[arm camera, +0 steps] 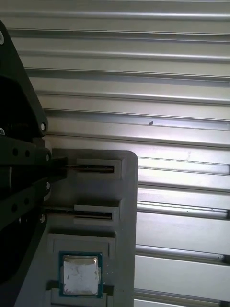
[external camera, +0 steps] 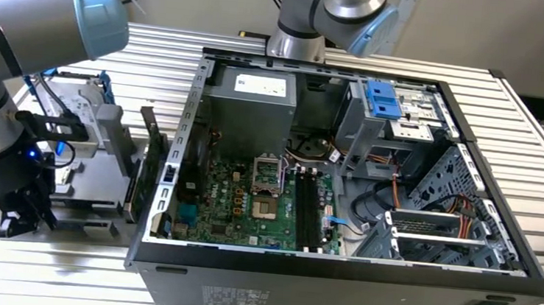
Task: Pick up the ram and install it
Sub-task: 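Pick up the ram and move it above insertion slot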
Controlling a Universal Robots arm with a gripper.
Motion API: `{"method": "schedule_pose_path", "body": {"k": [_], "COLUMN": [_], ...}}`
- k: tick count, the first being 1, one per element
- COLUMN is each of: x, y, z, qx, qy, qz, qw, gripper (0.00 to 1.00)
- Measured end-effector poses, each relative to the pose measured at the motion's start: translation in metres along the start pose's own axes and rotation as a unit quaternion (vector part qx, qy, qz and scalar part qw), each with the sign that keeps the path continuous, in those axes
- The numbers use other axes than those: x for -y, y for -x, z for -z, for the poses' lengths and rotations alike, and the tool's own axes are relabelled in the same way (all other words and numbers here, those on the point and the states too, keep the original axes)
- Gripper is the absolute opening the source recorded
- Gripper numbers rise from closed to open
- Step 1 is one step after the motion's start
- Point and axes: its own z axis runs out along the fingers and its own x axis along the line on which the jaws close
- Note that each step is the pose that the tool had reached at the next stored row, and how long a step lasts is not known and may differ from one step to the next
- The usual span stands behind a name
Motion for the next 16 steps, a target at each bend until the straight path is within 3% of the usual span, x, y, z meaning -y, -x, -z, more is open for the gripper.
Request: {"method": "schedule_pose_path", "body": {"k": [9,16], "x": [-0.0001,-0.0003], "y": [-0.0002,-0.0005], "z": [0.0047,0.0118], "qx": [0.0001,-0.0001], "qy": [0.0000,0.0001], "qz": [0.000,0.000], "qw": [1.00000,1.00000], "gripper": [0.00,0.00]}}
